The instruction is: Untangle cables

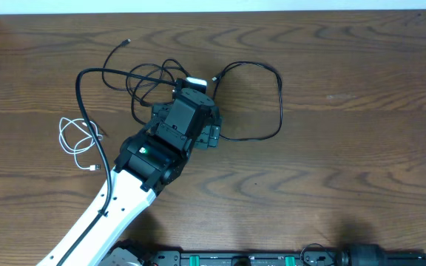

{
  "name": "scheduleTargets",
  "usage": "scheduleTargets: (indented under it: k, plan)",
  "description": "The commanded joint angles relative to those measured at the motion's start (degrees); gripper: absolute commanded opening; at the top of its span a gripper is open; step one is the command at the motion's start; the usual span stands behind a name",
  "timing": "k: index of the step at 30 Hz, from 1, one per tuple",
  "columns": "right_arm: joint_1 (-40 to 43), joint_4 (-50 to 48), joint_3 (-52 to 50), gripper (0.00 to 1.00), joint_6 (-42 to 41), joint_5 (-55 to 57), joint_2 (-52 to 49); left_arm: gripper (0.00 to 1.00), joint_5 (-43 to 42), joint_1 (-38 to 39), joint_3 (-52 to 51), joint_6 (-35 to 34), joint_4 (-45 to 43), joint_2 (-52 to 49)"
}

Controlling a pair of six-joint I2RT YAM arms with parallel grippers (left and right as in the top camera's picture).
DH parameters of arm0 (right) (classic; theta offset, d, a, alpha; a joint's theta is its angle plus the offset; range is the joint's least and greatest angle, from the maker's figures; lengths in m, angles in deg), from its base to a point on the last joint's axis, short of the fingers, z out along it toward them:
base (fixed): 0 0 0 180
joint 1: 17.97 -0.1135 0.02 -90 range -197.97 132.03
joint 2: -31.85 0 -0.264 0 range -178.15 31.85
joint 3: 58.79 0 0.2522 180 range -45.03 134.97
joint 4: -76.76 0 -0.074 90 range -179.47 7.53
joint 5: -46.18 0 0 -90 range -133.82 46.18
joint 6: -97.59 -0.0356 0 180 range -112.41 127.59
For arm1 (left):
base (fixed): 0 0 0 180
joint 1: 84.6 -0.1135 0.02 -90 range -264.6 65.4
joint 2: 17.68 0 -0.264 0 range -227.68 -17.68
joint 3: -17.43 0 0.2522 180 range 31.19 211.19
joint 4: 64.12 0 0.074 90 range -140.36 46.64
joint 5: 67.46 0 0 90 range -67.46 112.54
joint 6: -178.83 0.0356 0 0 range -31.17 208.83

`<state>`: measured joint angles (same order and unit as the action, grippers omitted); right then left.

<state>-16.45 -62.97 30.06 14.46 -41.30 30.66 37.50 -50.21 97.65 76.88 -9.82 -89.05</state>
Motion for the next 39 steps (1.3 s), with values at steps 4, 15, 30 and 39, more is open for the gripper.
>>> scheduleTargets:
  k: [4, 15, 30, 39]
  plan:
    - [-0.39, 11.93, -7.82, 0.99, -0.59, 0.37, 0.7, 0.95, 0.76, -0.09, 0.2, 0.35, 0.17, -0.22]
    - [-0.39, 2.27, -26.27, 0.99, -5.81, 1.57, 0.68, 0.95, 0.76, -0.09, 0.2, 0.35, 0.17, -0.22]
    - [-0.39, -7.69, -45.94, 0.99, -14.16, 1.57, 0.68, 0.95, 0.76, -0.09, 0.2, 0.35, 0.17, -0.22]
    - [-0.39, -21.22, -59.28, 0.99, -14.16, 1.38, 0.87, 0.95, 0.76, -0.09, 0.2, 0.35, 0.17, -0.22]
